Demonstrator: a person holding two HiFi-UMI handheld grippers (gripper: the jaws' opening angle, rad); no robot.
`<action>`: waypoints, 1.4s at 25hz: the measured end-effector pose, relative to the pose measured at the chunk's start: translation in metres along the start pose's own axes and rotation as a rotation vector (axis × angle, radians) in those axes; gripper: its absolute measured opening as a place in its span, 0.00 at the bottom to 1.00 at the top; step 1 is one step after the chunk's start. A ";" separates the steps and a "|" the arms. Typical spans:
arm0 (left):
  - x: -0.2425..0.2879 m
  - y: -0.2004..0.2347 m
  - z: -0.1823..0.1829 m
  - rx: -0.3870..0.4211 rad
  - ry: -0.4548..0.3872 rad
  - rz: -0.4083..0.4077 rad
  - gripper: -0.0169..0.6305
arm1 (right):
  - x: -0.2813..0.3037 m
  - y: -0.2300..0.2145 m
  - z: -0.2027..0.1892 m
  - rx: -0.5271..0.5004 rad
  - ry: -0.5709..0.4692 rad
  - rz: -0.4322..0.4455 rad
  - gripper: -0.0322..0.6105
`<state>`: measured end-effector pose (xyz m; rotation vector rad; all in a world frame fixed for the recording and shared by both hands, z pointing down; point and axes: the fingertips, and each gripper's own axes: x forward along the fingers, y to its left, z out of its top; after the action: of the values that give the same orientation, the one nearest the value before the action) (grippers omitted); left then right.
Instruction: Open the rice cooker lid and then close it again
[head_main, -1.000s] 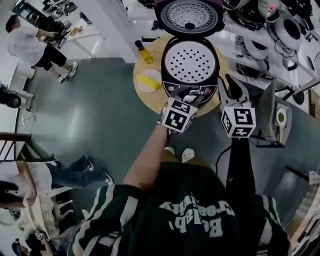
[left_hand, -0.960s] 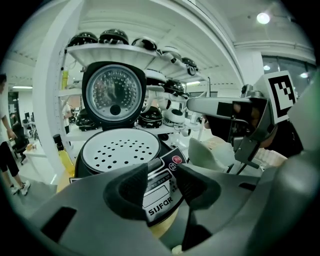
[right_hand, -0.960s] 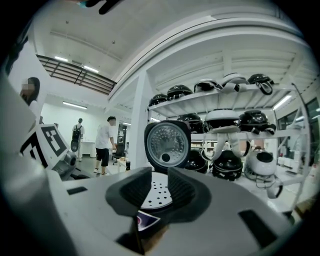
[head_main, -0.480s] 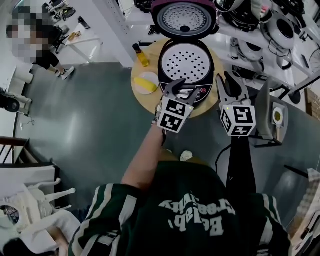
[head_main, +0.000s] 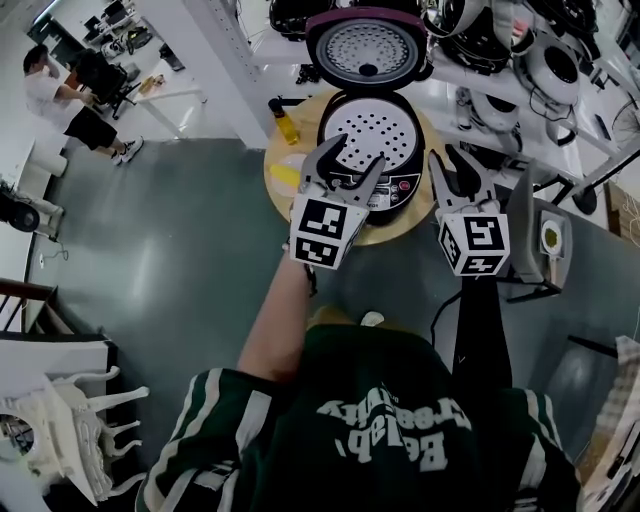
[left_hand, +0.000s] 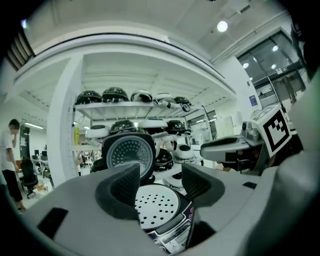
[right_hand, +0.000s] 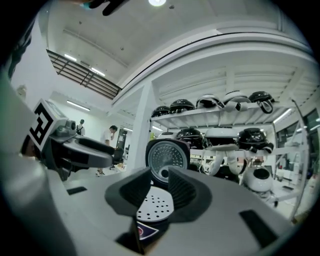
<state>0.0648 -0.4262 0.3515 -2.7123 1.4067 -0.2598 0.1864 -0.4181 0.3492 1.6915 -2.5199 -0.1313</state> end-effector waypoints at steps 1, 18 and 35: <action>-0.004 0.003 0.006 -0.002 -0.021 0.008 0.41 | -0.001 0.001 0.002 -0.004 -0.004 0.001 0.23; -0.035 0.028 0.015 0.053 -0.074 0.149 0.10 | -0.007 0.011 -0.006 -0.025 0.043 0.015 0.16; -0.019 -0.002 0.017 0.075 -0.075 0.045 0.03 | -0.019 0.007 -0.007 -0.046 0.059 0.044 0.05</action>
<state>0.0592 -0.4098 0.3334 -2.5982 1.4065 -0.2015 0.1880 -0.3984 0.3564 1.5982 -2.4895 -0.1329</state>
